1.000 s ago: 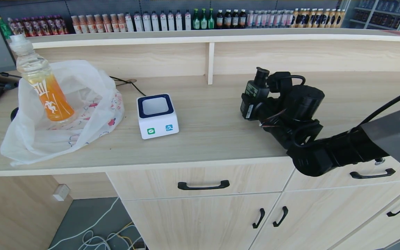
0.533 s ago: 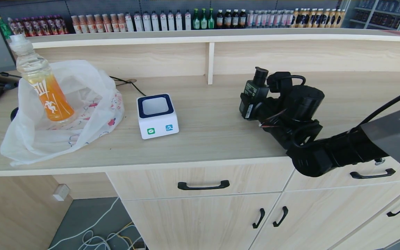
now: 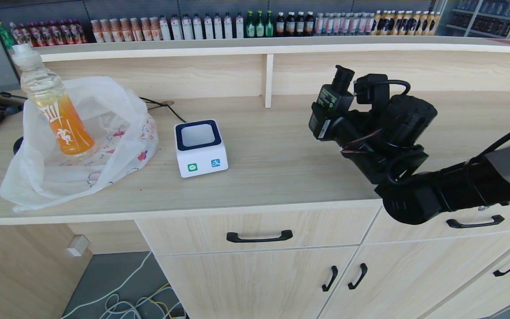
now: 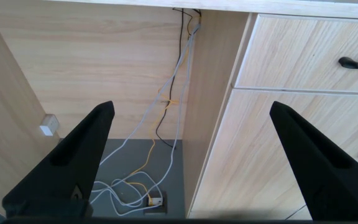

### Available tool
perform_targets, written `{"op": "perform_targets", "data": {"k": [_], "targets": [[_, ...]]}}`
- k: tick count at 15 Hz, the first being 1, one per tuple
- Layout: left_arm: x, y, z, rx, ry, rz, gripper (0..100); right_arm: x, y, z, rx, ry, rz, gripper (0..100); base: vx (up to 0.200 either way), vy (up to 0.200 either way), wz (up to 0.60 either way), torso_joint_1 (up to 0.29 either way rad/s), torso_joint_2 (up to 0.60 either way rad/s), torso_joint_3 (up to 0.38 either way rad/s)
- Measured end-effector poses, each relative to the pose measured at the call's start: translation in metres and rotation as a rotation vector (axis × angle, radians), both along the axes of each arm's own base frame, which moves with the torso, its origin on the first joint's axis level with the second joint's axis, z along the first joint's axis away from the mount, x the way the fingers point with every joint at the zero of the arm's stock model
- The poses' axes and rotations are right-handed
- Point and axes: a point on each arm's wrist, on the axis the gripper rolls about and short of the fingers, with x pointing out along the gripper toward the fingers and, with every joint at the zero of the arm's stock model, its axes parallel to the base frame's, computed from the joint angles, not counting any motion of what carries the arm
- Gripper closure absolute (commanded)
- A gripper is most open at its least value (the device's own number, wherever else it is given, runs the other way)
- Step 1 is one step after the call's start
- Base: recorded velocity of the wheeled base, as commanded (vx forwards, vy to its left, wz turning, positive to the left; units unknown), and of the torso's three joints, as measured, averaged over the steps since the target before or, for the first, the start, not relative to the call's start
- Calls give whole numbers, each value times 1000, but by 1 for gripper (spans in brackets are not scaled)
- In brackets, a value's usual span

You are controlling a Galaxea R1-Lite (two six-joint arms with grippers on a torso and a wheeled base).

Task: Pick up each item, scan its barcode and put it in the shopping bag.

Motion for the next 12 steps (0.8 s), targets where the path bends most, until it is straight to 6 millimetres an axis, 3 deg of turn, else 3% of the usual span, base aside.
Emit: {"op": "perform_targets", "data": {"k": [6,9,12], "targets": [[0,0,0,0,0,0,0,-49,-11,20,7,-3,26,100,0,0,0,0,0,0],[0,0,0,0,0,0,0,-88,-28,24,6,5,36,100,0,0,0,0,0,0],[0,0,0,0,0,0,0,-135,-52,14,34,67,54,100,0,0,0,0,0,0]]}}
